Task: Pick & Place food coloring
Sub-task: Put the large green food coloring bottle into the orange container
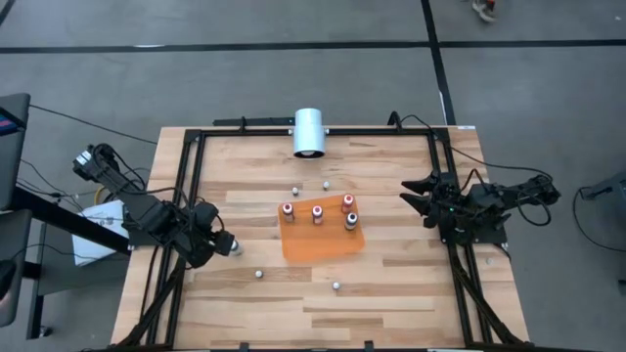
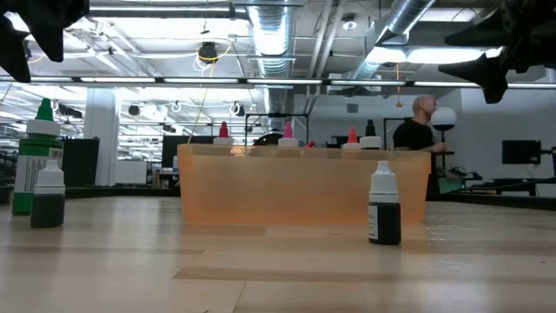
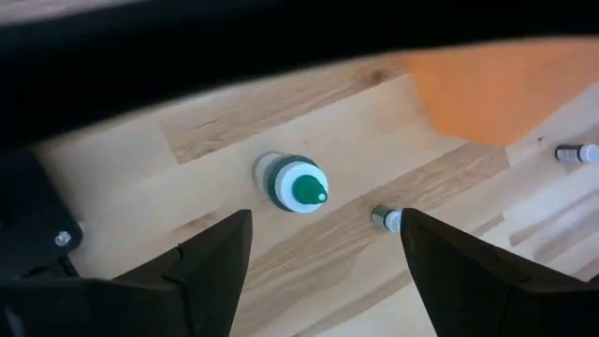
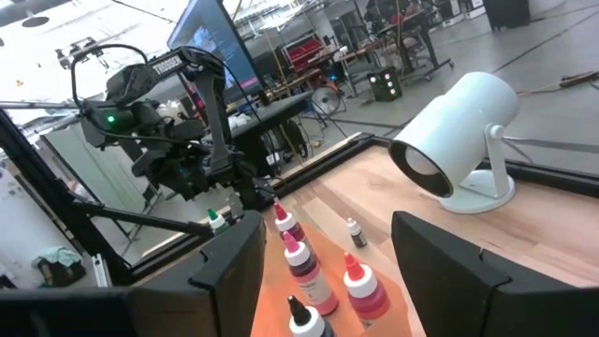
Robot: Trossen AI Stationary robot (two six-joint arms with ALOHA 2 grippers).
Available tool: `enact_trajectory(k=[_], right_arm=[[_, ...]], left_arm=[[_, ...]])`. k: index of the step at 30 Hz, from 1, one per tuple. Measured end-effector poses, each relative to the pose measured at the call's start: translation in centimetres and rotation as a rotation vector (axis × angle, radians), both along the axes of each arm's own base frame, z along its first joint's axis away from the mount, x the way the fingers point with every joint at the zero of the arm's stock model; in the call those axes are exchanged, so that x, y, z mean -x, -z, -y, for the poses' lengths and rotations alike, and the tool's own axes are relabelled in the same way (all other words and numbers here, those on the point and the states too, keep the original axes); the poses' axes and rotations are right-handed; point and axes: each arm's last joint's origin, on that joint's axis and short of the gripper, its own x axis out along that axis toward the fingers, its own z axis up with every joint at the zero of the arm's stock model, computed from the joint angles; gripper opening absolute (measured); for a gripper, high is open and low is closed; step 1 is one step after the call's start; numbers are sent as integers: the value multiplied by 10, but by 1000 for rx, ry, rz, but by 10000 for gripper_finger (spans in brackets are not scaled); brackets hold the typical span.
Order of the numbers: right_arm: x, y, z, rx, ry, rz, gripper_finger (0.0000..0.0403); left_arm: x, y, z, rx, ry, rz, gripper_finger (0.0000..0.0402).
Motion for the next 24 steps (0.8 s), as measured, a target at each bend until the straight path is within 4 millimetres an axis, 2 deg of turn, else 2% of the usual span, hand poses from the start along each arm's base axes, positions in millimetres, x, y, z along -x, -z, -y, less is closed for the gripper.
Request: enact_trajectory(k=[12, 24], right_arm=[[0, 5, 0, 17, -2, -51, 221], [0, 6, 0, 19, -2, -59, 221]], left_arm=[[-23, 26, 12, -63, -21, -153, 265], [-42, 39, -1, -106, -29, -251, 265]])
